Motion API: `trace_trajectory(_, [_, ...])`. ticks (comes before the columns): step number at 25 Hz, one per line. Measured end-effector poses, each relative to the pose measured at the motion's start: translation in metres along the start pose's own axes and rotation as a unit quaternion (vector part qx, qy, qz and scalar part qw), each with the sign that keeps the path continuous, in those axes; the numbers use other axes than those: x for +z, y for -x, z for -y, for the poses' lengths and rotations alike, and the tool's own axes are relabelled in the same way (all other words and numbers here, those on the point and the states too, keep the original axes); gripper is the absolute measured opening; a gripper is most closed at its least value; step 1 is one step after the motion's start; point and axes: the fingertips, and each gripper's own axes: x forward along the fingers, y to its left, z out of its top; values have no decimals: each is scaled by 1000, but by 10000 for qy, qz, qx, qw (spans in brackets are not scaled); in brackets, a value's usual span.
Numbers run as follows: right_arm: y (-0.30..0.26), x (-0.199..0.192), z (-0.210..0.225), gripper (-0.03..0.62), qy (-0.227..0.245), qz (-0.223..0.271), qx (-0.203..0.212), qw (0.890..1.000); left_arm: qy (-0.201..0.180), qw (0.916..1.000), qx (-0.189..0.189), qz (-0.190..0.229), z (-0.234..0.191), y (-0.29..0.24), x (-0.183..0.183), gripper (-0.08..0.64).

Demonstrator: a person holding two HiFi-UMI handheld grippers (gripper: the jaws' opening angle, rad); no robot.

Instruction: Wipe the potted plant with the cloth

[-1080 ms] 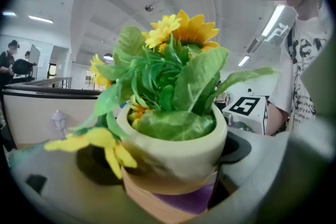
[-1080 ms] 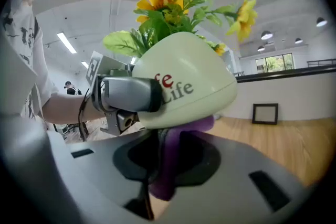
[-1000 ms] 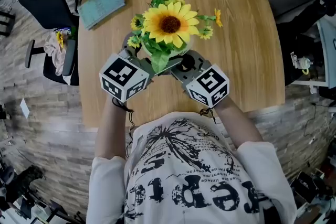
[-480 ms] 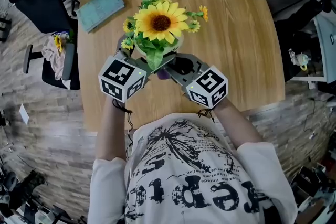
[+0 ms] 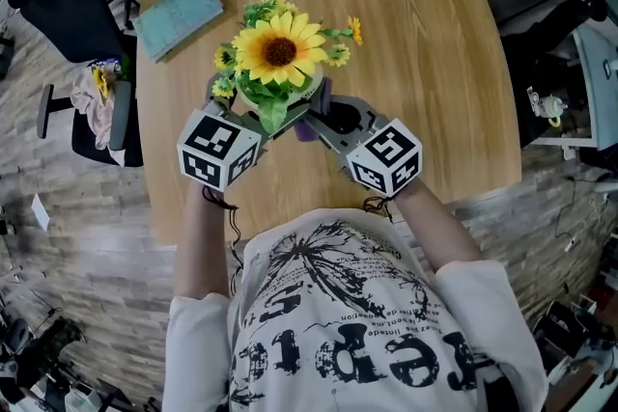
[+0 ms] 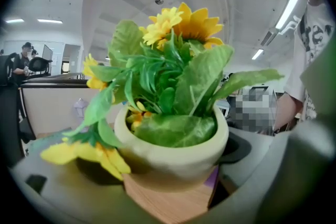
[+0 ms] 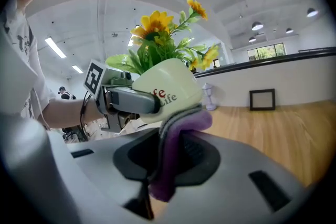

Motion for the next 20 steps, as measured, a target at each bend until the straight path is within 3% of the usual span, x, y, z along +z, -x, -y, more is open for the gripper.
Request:
trace_trajectory(9, [2,9,25,74,85,208,-410,9989,0,9999,91,-83,-7,1,-7,523])
trace_trajectory(20, [28,4,78,75,-324,453,-1178,9915,-198,9993,-98,-301,7,-13,-39,523])
